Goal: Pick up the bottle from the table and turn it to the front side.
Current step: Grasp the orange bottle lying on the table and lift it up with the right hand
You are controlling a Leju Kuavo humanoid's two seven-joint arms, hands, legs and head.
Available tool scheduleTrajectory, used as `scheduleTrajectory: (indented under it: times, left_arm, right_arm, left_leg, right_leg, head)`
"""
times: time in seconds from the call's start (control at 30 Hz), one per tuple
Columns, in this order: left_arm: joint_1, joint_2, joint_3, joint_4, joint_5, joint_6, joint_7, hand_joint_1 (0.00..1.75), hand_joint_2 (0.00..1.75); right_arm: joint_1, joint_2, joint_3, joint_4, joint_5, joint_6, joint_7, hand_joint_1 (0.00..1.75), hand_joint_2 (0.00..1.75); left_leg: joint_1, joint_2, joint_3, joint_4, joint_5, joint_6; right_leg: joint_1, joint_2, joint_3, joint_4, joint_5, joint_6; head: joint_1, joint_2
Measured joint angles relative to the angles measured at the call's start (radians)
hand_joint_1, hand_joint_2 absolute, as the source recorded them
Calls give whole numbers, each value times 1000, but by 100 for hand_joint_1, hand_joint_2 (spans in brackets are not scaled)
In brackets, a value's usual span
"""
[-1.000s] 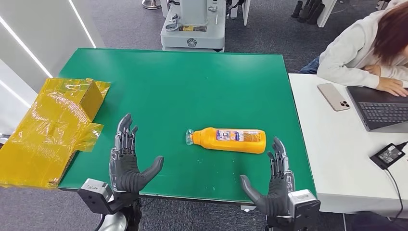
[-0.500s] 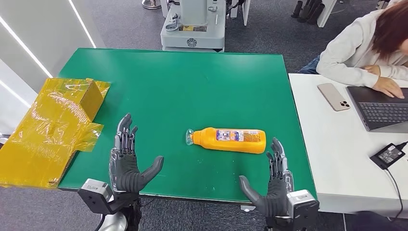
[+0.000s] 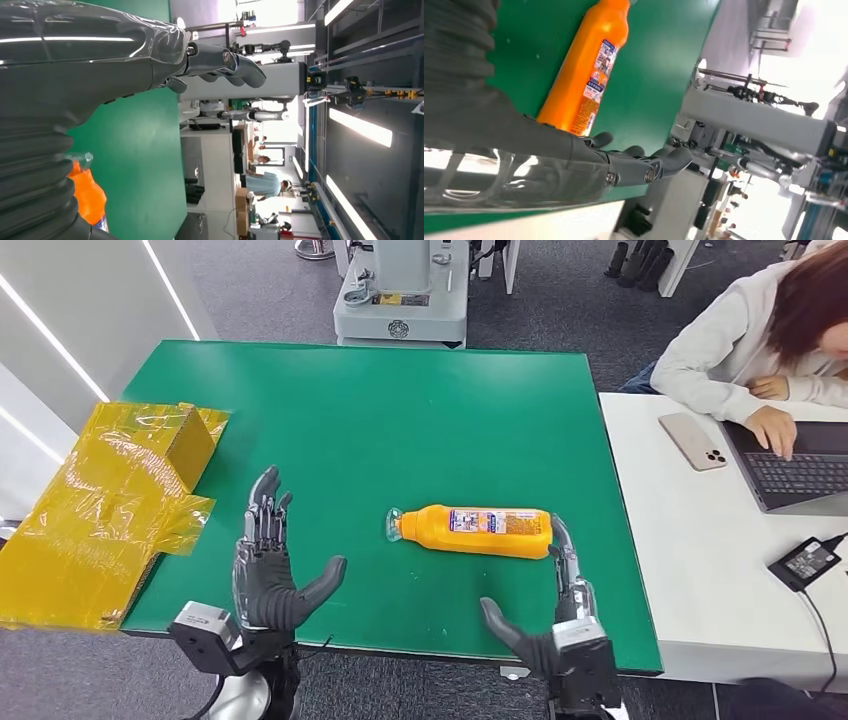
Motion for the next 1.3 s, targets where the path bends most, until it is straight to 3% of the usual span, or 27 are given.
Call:
scheduleTrajectory:
  times: [0.13, 0.37, 0.63, 0.87, 1.1, 1.3]
  left_arm:
    - [-11, -2, -16, 16, 9, 2, -3, 0, 175]
    - [-63, 11, -43, 66, 69, 9, -15, 0, 175]
    - [-118, 34, -76, 136, 118, 6, -37, 0, 175]
    - [-143, 50, -92, 176, 149, 0, -29, 0, 175]
    - [-167, 52, -100, 216, 201, -28, -2, 0, 175]
    - [-173, 52, -101, 239, 250, -55, 13, 0, 175]
  right_arm:
    - [-78, -2, -19, 61, 112, 8, 30, 0, 175]
    - [-337, -41, -23, 292, 177, 28, 112, 0, 175]
    - [-605, -102, 46, 622, 119, 297, 222, 0, 175]
    - [-784, -133, 178, 867, 130, 523, 279, 0, 175]
    - [-922, -184, 338, 989, 151, 701, 316, 0, 175]
    - [-979, -243, 459, 1004, 105, 761, 348, 0, 175]
  left_leg:
    - [0, 1, 0, 0, 0, 0]
    - [0, 3, 1, 0, 1, 0]
    - [0, 2, 1, 1, 1, 0]
    - [0, 2, 1, 1, 1, 0]
    - [0, 2, 0, 2, 1, 0]
    - [0, 1, 0, 3, 1, 0]
  right_leg:
    - [0, 1, 0, 0, 1, 0]
    - [0, 2, 1, 0, 2, -1]
    - [0, 2, 0, 1, 2, 0]
    - [0, 2, 0, 1, 2, 0]
    - [0, 2, 0, 1, 2, 0]
    - [0, 1, 0, 1, 2, 0]
  head:
    - [0, 0]
    - [0, 0]
    - [0, 0]
    - [0, 0]
    - [0, 0]
    - [0, 0]
